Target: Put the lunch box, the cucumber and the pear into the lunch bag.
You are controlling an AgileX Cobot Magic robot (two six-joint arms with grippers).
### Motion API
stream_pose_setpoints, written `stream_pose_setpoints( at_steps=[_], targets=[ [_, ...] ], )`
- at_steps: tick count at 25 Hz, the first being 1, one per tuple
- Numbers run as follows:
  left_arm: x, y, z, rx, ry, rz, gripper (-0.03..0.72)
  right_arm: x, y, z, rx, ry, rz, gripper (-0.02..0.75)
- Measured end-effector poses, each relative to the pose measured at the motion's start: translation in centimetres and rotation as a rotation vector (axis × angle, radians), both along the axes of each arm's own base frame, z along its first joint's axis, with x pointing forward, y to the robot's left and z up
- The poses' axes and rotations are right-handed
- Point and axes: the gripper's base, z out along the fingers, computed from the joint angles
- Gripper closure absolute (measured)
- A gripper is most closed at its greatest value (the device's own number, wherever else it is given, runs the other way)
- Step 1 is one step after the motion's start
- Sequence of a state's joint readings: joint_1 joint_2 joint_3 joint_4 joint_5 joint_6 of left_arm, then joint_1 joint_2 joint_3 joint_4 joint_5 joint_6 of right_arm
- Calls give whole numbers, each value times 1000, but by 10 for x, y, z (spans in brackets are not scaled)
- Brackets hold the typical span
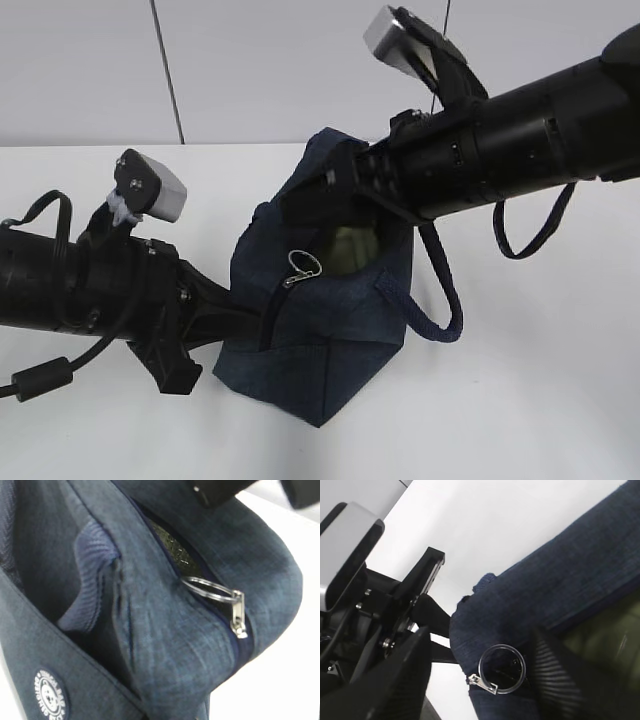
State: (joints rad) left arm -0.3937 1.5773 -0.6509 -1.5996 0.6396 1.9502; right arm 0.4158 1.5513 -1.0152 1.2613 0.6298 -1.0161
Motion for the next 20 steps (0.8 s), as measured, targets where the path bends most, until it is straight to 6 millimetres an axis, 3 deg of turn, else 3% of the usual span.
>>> stream_pose_setpoints(
  at_steps=[6, 11, 20],
  targets=[
    [0, 0, 0, 0, 0, 0, 647, 5, -10, -10, 40, 122, 26, 270],
    [0, 0, 0, 0, 0, 0, 646, 8, -6, -24, 61, 198, 50, 270],
    [0, 0, -1, 1, 3, -1, 646, 6, -2, -29, 112, 257, 89, 271]
  ],
)
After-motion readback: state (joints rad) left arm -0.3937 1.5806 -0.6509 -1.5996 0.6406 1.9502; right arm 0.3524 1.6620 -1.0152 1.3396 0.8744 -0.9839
